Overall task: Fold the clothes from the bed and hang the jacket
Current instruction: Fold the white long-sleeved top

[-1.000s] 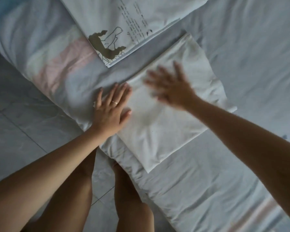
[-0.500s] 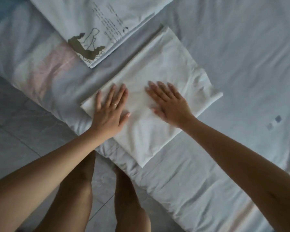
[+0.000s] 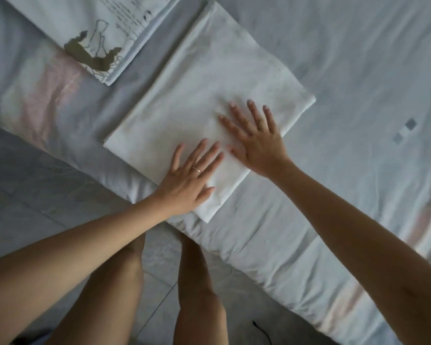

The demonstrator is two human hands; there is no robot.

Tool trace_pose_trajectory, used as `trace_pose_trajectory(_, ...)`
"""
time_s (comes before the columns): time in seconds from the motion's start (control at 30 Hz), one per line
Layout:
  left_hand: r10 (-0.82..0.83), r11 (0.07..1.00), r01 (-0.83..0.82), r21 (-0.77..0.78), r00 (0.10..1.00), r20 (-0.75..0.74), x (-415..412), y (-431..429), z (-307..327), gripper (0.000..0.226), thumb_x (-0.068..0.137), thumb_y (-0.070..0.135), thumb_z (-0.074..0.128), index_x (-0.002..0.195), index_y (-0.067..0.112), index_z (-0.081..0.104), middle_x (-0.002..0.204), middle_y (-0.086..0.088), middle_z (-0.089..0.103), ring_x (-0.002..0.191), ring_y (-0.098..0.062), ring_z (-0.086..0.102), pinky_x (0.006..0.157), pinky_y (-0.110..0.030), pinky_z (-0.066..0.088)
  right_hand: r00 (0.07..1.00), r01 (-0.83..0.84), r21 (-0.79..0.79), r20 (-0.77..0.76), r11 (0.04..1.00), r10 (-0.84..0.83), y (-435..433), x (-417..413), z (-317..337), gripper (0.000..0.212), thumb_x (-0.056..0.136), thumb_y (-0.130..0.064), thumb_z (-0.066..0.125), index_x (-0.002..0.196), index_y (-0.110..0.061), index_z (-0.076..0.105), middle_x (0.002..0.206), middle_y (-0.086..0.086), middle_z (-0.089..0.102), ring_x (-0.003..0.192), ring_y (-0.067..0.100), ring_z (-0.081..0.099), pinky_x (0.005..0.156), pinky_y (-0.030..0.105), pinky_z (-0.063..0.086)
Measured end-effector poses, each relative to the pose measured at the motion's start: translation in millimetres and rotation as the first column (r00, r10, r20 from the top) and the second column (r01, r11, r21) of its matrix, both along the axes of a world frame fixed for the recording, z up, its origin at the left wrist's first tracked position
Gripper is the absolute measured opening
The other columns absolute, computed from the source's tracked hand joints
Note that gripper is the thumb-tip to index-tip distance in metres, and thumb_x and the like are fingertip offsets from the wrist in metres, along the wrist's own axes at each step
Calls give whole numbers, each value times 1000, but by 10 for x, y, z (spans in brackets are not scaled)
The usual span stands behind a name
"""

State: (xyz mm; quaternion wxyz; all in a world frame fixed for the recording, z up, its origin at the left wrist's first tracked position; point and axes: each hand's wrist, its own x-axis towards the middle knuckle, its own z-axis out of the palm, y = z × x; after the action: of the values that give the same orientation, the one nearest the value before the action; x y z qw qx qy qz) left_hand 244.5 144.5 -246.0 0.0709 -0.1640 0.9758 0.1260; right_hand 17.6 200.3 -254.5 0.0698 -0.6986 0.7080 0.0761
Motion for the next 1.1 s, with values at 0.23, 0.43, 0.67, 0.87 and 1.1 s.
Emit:
trace_pose_trajectory(0.23, -263, 963, 253, 97, 958, 114, 251, 521, -165, 67, 94, 52, 30, 153, 28, 9, 161, -2, 3, 147, -32, 1, 112, -65, 3, 672, 733, 170, -36, 659, -739, -59, -763, 106, 65, 96, -60, 21, 152, -34, 1, 161, 6, -6, 145, 40, -4, 112, 64, -3)
trace_pose_trajectory(0.43, -60, 998, 58, 29, 995, 84, 119, 13, 29, 65, 91, 41, 33, 152, 24, 17, 159, -3, 13, 145, -35, 15, 111, -60, 8, 904, 412, -147, 188, 899, -384, 33, 362, 233, 58, 97, -41, 38, 149, -18, 29, 155, 16, 24, 143, 38, 20, 116, 49, 10)
trace_pose_trajectory(0.67, 313, 949, -313, -41, 921, 233, 727, -1024, -77, 67, 93, 42, 37, 151, 15, 17, 157, -18, 17, 138, -45, 24, 107, -58, 22, 602, 741, 183, 247, 646, -760, 1050, 1374, 27, 64, 96, -56, 31, 151, -28, 18, 158, 13, 17, 144, 33, 20, 119, 39, 7)
trace_pose_trajectory(0.87, 701, 596, -707, 381, 689, 183, 683, -1129, 181, 58, 90, 14, 62, 141, -1, 36, 136, -24, 47, 123, -35, 46, 100, -35, 36, -396, 855, 518, 639, -12, -659, 728, 1481, 421, 60, 88, -10, 64, 141, -12, 36, 130, 4, 49, 110, 14, 52, 83, 13, 50)
trace_pose_trajectory(1.1, 799, 45, -714, 699, 446, 404, 606, -1290, 627, 7, 83, 15, 70, 79, 12, 65, 72, 0, 67, 77, -17, 61, 60, -16, 45, -761, 546, 833, 536, 85, -365, 283, 1128, 582, 53, 76, -2, 73, 123, -11, 52, 109, 5, 67, 99, 25, 66, 73, 34, 56)
